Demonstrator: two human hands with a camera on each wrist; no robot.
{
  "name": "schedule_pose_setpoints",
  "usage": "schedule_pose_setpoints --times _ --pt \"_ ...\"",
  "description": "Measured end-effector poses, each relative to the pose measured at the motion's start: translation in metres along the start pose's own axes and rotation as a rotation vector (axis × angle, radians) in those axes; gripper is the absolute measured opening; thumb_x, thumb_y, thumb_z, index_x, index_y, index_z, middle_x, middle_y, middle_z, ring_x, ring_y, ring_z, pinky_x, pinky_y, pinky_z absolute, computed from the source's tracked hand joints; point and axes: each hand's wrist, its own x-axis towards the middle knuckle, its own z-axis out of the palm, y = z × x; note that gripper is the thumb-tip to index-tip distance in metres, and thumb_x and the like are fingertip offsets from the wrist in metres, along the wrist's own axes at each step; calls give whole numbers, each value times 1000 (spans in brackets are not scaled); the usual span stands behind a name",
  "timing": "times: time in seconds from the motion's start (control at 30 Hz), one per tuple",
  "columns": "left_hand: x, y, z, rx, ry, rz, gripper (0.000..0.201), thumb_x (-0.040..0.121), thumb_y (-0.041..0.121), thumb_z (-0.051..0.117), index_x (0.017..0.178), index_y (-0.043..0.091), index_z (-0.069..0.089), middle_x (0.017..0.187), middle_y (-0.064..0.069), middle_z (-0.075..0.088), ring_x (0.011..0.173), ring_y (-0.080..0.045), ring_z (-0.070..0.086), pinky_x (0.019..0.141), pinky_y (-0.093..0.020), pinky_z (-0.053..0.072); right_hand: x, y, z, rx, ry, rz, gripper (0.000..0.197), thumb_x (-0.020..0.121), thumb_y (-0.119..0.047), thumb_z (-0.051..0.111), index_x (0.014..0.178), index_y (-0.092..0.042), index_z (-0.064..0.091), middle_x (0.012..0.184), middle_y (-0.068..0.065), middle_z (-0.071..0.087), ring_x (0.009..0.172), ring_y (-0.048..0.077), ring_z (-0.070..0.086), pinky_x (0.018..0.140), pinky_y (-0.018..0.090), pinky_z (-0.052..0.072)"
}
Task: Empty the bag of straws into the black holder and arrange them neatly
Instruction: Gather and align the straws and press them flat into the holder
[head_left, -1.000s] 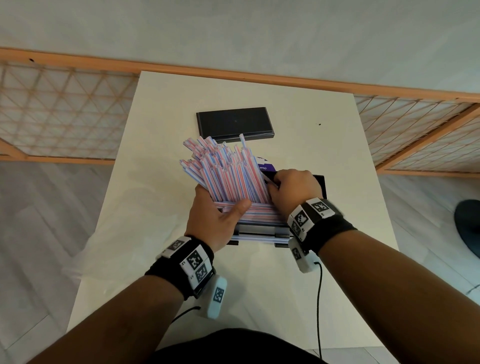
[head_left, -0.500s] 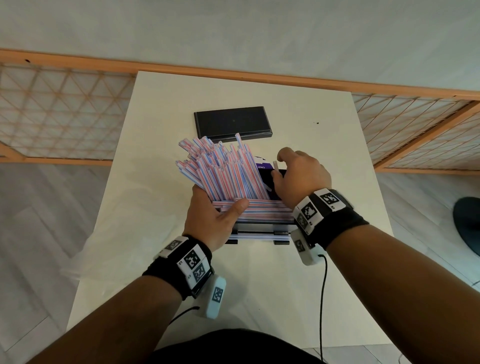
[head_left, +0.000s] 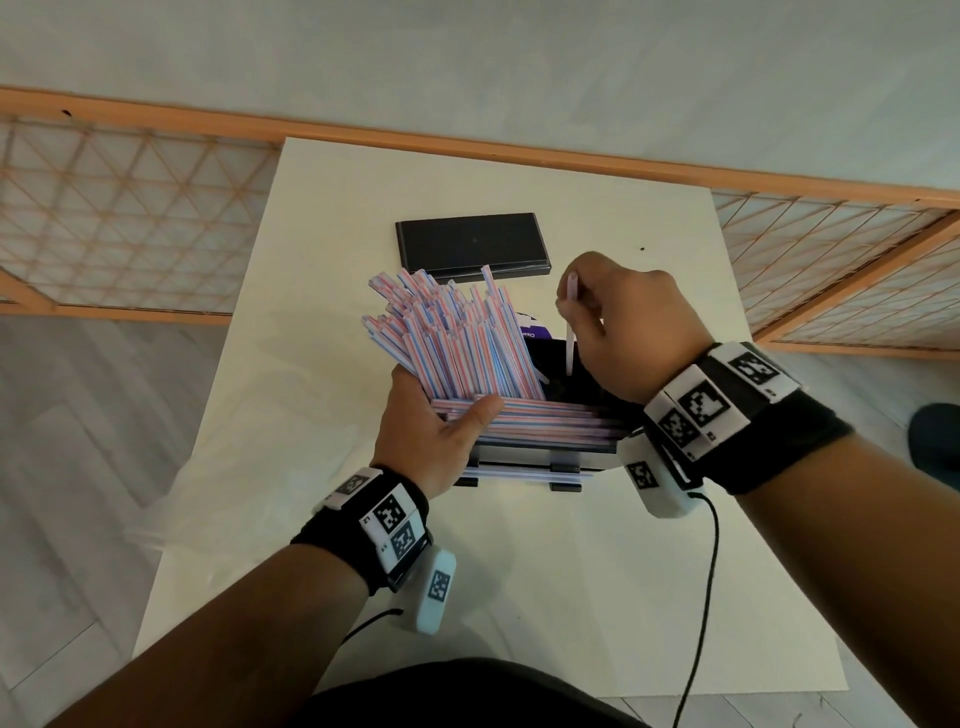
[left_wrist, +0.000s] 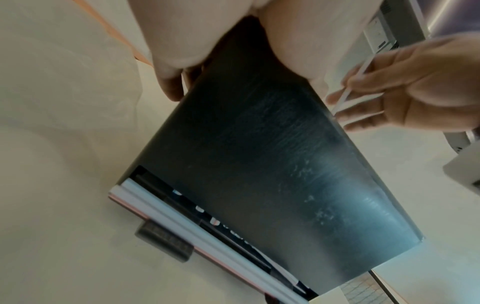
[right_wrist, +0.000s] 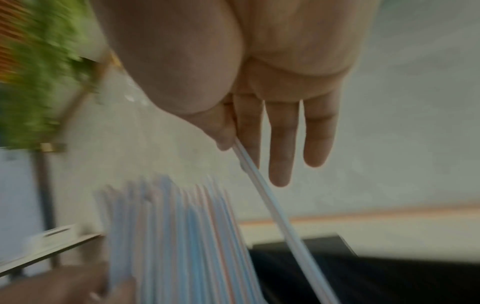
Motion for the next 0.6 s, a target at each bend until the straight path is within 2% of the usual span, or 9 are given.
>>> schedule_pose_setpoints --times 0.07,0.1,0.13,0.2,0.27,0.33,0.47,0.53,0.6 --pt "0 0 1 -9 7 5 64 75 39 84 123 23 45 116 7 65 107 -9 64 95 -32 53 -6 -13 -9 31 -13 -139 4 95 -13 54 97 -13 57 80 3 66 70 26 60 63 33 47" --pt "0 2 1 -27 7 10 66 74 46 83 122 23 44 115 8 65 105 -6 64 94 -28 52 -10 -20 -10 52 -28 -195 6 95 -12 53 99 -13 58 82 1 64 71 23 57 63 31 42" --pt "-1 5 1 -49 6 19 71 71 59 79 120 22 44 111 8 65 101 -1 63 90 -21 50 -14 -26 -7 73 -52 -240 8 95 -12 53 100 -13 59 84 -1 61 72 21 54 65 29 38" --pt "-4 11 0 -91 22 61 82 70 83 57 113 14 43 96 11 59 84 12 56 77 -5 42 -23 -31 9 99 -142 -285 16 94 -19 52 104 -13 62 90 1 62 78 22 56 72 30 43" --pt "-8 15 -2 -157 63 89 73 79 76 40 105 8 39 89 14 50 75 11 51 71 -3 38 -32 -26 31 81 -274 -212 28 94 -32 55 114 -13 62 103 5 64 92 25 61 83 34 48" --pt "-8 18 -4 -210 93 80 65 81 66 34 110 8 39 93 15 49 78 13 51 71 -2 38 -39 -15 50 44 -370 -19 46 90 -49 60 122 -17 55 112 2 58 100 21 58 88 33 48" --pt "0 23 -6 -112 38 101 42 87 51 57 121 31 42 116 25 54 106 18 53 87 0 38 -43 9 74 -7 -414 257 66 78 -75 53 111 -19 48 107 0 55 93 19 56 77 32 49" --pt "3 21 -2 -63 -17 93 43 82 48 66 119 36 47 116 18 63 106 15 58 91 -8 44 -40 14 79 19 -419 294 68 74 -80 51 106 -20 46 104 1 58 88 19 58 71 32 50" --pt "5 22 -2 -95 -33 38 52 74 48 74 120 36 54 115 14 69 106 5 64 95 -25 52 -35 13 78 30 -401 288 66 75 -81 49 100 -20 46 96 0 60 80 17 57 64 29 45"
